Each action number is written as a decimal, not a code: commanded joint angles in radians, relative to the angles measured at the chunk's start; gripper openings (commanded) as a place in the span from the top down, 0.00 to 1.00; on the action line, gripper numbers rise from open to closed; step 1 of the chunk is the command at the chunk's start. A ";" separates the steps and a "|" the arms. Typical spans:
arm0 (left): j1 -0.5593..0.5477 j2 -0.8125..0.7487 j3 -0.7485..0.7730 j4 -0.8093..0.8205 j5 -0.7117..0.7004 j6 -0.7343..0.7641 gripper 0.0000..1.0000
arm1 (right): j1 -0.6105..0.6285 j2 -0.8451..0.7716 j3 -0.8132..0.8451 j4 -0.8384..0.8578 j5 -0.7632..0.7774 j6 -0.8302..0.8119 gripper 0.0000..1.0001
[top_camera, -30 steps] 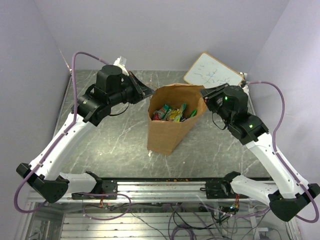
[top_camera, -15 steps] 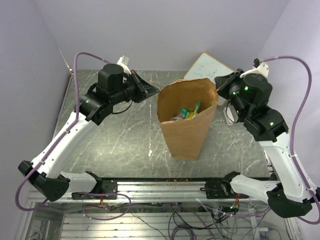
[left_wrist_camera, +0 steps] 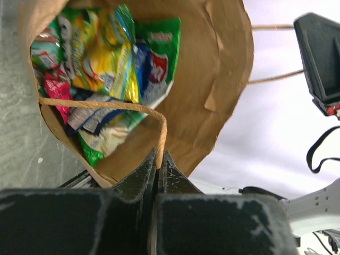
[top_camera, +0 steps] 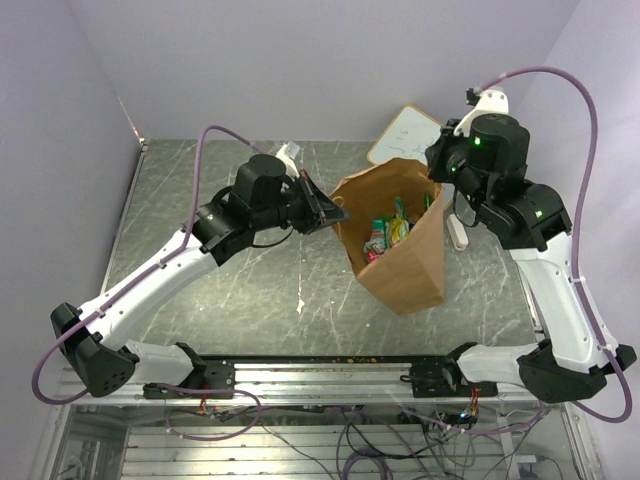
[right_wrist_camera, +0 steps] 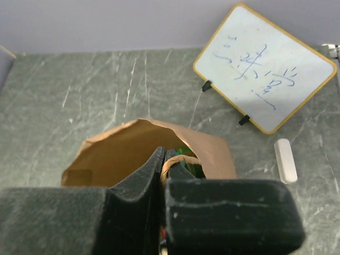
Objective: Take the snacks out of the paper bag
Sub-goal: Adjust the paper bag at the center of the board, then take out the snack from the paper bag.
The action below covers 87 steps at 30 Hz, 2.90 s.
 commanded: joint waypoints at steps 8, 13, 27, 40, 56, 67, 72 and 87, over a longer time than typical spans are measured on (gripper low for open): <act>-0.058 -0.206 -0.179 -0.098 -0.095 0.041 0.75 | -0.003 -0.213 -0.302 0.212 -0.520 0.169 1.00; -0.064 -0.392 -0.175 -0.292 -0.243 0.110 0.44 | -0.003 -0.256 -0.432 0.327 -0.626 0.320 1.00; -0.065 -0.368 -0.031 -0.305 -0.197 0.185 0.21 | -0.003 -0.185 -0.344 0.388 -0.726 0.375 1.00; -0.310 -0.074 -0.074 -0.055 -0.377 0.036 0.37 | -0.003 -0.214 -0.350 0.363 -0.673 0.396 1.00; -0.312 0.322 0.189 -0.072 -0.730 -0.207 0.38 | -0.004 -0.278 -0.405 0.387 -0.675 0.435 1.00; -0.313 0.442 0.299 -0.256 -0.785 -0.275 0.41 | -0.003 -0.264 -0.360 0.351 -0.666 0.391 1.00; -0.314 0.466 0.261 -0.178 -0.785 -0.209 0.39 | -0.003 -0.262 -0.357 0.355 -0.660 0.385 1.00; -0.269 0.431 0.146 0.071 -0.638 0.012 0.84 | -0.003 -0.300 -0.352 0.283 -0.578 0.375 1.00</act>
